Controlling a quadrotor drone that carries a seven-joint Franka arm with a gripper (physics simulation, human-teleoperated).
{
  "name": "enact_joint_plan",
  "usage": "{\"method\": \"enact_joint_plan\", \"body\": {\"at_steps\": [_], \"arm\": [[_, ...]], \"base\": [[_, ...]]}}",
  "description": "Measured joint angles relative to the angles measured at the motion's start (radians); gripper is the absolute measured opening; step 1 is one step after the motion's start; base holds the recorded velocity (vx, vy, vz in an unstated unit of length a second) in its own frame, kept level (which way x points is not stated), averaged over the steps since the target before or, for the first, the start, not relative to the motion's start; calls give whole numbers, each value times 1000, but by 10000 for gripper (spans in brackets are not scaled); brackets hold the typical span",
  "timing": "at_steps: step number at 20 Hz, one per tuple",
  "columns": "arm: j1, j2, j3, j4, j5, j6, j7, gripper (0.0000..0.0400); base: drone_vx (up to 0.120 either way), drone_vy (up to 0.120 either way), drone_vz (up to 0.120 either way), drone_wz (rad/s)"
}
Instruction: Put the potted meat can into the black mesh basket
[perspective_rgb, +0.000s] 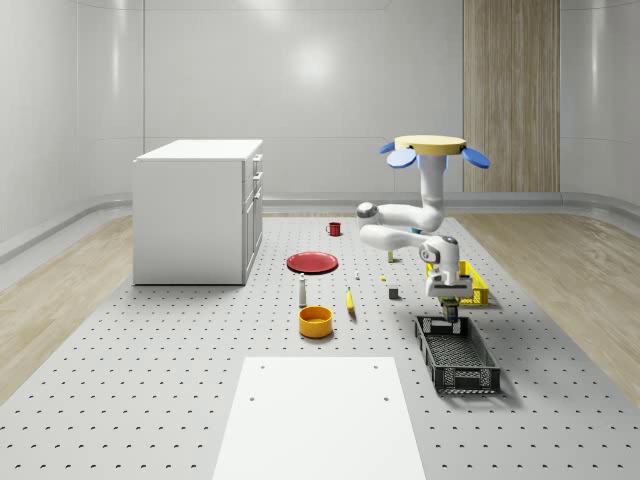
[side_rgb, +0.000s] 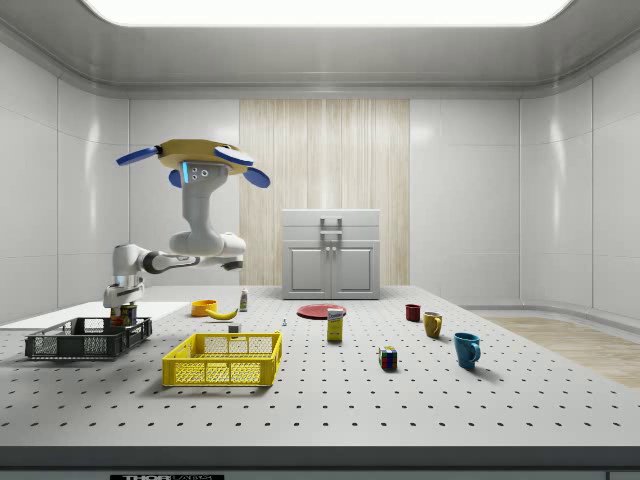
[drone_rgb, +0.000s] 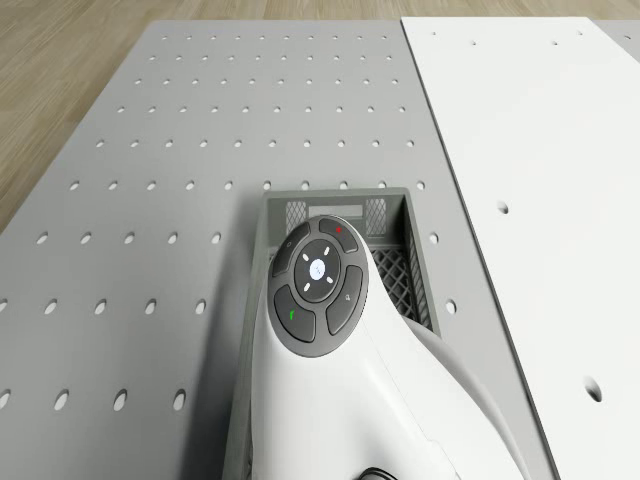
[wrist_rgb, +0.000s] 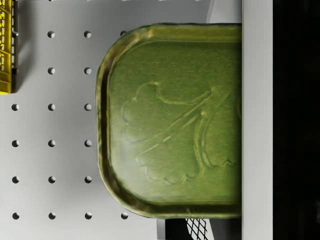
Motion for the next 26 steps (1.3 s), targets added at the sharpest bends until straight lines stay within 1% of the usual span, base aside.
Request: {"method": "enact_joint_plan", "body": {"at_steps": [15,18,19,26], "arm": [[-1,-4,1,0,2,3,1,282],[-1,-4,1,0,2,4,1,282],[-1,-4,1,0,2,4,1,282],[-2,-6,1,0,2,5,1,282]], "base": [[120,0,0,0],[120,-120,0,0],[120,0,0,0],[120,0,-114,0]]}}
